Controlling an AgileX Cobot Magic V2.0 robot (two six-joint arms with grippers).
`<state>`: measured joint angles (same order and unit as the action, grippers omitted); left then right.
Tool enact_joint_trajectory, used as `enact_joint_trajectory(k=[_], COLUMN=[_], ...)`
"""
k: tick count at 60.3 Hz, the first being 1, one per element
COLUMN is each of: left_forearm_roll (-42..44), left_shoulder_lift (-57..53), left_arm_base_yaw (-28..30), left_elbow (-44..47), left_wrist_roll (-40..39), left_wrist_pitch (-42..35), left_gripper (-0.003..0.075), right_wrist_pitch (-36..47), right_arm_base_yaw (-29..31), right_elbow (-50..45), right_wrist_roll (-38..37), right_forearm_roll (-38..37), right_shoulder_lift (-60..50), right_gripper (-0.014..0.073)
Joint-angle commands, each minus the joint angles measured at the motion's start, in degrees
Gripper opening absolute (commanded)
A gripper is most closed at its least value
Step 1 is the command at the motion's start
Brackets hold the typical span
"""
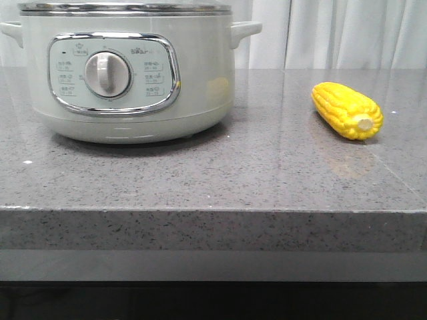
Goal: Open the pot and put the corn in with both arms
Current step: 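Move the left gripper toward the glass lid knob of the green pot, then grasp the silver knob of the glass lid with the left gripper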
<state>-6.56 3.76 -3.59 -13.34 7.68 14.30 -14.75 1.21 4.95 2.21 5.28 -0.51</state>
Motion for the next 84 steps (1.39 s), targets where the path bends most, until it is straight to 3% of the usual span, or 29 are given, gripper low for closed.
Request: enact_joint_trajectory(k=[1,14,27,31,35,41,43,47,53,60,73,84], left_forearm_roll=[-0.18,-0.18,-0.69,-0.69,-0.69,-0.69,-0.69,-0.85,-2.38,-4.31,-5.43,-16.34], left_shoulder_lift=[6.16,20.27,25.12,25.12,25.12,25.12,25.12,25.12,25.12,26.30,37.25,47.68], left_arm_base_yaw=[0.07,0.07,0.07,0.07,0.07,0.07,0.07,0.07,0.07,0.07,0.07,-1.20], left_elbow=[-7.21,-17.85,-20.11,-20.11,-20.11,-20.11,-20.11,-20.11,-20.11,-22.32,-36.19,-48.44], left_wrist_roll=[-0.39,-0.39,-0.39,-0.39,-0.39,-0.39,-0.39,-0.39,-0.39,-0.39,0.29,8.85], left_wrist_pitch=[-0.61,-0.48,-1.43,-1.43,-1.43,-1.56,-1.76,-1.89,-1.99,0.51,15.36,22.63], left_gripper=[-0.0019,-0.0019,-0.0001,0.0085,0.0252,0.0528,0.0583,0.0657,0.0662,0.0662,0.0663,0.0663], right_wrist_pitch=[0.89,-3.80,-3.65,-3.64,-3.77,-3.76,-3.76,-3.65,-3.65,-3.65,-3.65,-3.65], right_arm_base_yaw=[0.24,0.24,0.24,0.24,0.24,0.24,0.24,0.24,0.24,0.24,0.24,0.24], right_elbow=[7.97,22.32,26.97,26.97,26.97,26.97,26.97,26.97,26.97,26.97,26.97,26.97], right_wrist_roll=[0.18,1.05,1.07,1.07,1.07,1.07,1.07,1.07,1.07,1.07,1.07,1.07], right_forearm_roll=[-0.64,-0.64,-0.64,-0.64,-0.64,-0.64,-0.64,-0.64,-0.64,-0.64,-0.59,-0.59], right_shoulder_lift=[1.95,15.22,21.96,21.96,21.96,21.96,21.96,21.96,21.96,21.96,21.96,21.96], right_gripper=[-0.0068,-0.0068,-0.0068,-0.0045,0.0023,0.0260,0.0385,0.0539,0.0661,0.0653,0.0653,0.0653])
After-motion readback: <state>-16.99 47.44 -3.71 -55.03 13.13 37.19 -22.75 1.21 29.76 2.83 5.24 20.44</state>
